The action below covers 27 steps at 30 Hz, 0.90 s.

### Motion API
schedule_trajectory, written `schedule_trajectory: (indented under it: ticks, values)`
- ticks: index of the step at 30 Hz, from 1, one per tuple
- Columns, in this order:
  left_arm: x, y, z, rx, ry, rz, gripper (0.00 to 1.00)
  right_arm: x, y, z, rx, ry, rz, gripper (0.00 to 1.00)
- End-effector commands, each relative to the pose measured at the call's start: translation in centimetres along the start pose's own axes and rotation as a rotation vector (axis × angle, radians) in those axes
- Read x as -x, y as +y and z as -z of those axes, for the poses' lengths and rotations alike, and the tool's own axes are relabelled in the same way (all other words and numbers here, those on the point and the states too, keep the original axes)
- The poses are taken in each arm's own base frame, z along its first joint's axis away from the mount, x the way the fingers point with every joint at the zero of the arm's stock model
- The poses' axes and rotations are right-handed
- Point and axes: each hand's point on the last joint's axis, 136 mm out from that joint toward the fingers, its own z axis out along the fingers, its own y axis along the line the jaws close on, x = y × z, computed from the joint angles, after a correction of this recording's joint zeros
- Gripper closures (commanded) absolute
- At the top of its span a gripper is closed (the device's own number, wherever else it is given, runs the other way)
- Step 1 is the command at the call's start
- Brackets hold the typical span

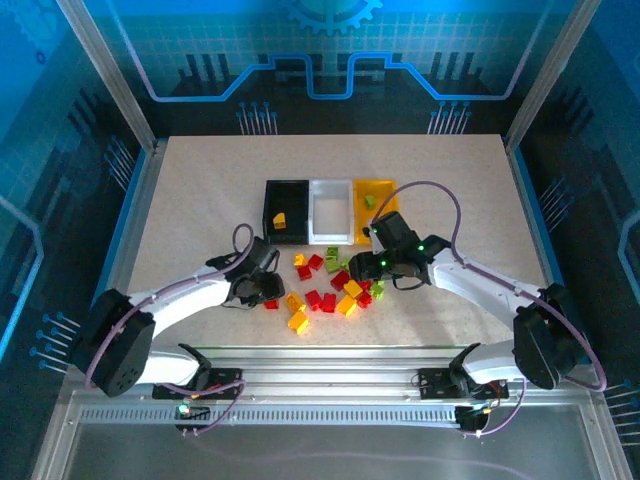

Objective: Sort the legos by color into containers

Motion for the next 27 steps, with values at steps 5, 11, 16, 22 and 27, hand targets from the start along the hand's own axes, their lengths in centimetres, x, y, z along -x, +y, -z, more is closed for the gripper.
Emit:
schedule_trajectory:
  ticks: [5,11,16,22,27]
  values:
    - [3.1,-4.1,4.7,-0.071,-0.091,-0.083,0.58,0.4,-1.7,1.3,-0.017,-0.063,-0.067,0.41]
    - [3.1,-3.5,4.0,-0.019,-0.070,-0.119,0.42,-0.2,-2.2,1.6,-0.015,-0.058,-0.079,0.40]
    - [2.0,-2.6,1.5,0.000,-0.029,-0.093,0.27,-0.3,-2.3,1.7,-0.013,-0.059,-0.083,0.40]
    - [3.0,-5.3,0.5,-0.066,-0.059,-0.153,0.12,-0.1,-2.2,2.0,-0.006,-0.064,-0.082,0.40]
    - [4.7,-6.2,-0.9,-0.033,-0.096,-0.212,0.20,-0.5,-2.5,1.9,-0.010,-0.060,-0.087,0.40]
